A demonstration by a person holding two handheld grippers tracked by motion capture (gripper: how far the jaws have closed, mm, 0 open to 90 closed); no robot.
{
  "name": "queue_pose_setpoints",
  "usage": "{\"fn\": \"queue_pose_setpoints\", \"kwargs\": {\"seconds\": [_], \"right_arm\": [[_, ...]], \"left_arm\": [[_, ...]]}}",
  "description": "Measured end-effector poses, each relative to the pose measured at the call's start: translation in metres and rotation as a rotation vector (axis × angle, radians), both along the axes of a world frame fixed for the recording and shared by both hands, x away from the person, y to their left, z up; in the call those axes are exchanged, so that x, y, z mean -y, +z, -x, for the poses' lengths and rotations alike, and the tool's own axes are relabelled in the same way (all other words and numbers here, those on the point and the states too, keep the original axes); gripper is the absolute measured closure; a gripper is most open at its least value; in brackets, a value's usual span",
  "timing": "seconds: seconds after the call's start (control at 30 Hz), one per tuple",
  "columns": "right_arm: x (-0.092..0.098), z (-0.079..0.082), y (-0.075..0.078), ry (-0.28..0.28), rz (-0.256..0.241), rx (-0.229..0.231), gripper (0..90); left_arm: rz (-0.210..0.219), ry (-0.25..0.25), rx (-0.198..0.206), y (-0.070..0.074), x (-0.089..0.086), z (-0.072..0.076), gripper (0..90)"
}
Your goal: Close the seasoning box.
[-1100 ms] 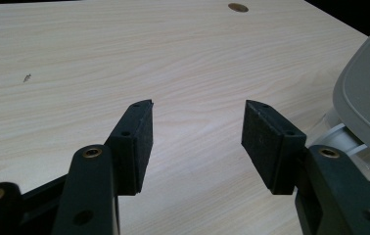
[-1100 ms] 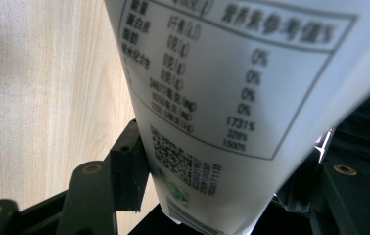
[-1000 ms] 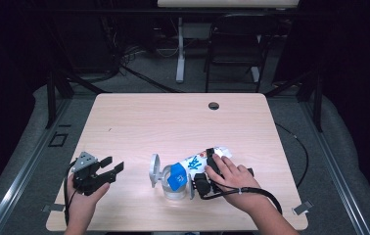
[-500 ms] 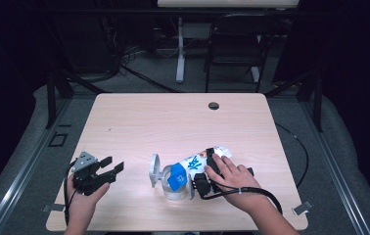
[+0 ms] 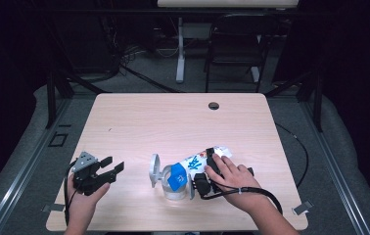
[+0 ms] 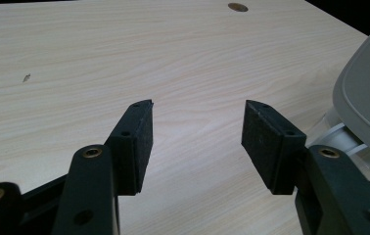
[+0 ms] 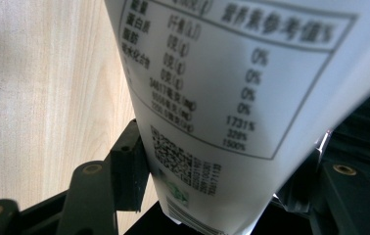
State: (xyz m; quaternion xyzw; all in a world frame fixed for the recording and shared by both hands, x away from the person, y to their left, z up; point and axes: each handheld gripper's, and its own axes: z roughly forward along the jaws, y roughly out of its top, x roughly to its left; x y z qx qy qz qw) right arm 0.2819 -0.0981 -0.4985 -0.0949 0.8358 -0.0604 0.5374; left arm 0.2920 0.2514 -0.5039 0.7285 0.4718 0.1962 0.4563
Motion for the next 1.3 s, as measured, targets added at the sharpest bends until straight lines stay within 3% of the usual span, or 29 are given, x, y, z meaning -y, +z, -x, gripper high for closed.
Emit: {"fn": "queue_pose_setpoints", "kwargs": {"seconds": [1.3], "right_arm": [[-0.0009,0.0006,0.0014,0.008,0.022,0.01,41.2]], "left_arm": [[0.002,0.002,0.001,-0.0001,-0.0005,-0.0002,45.8]]}}
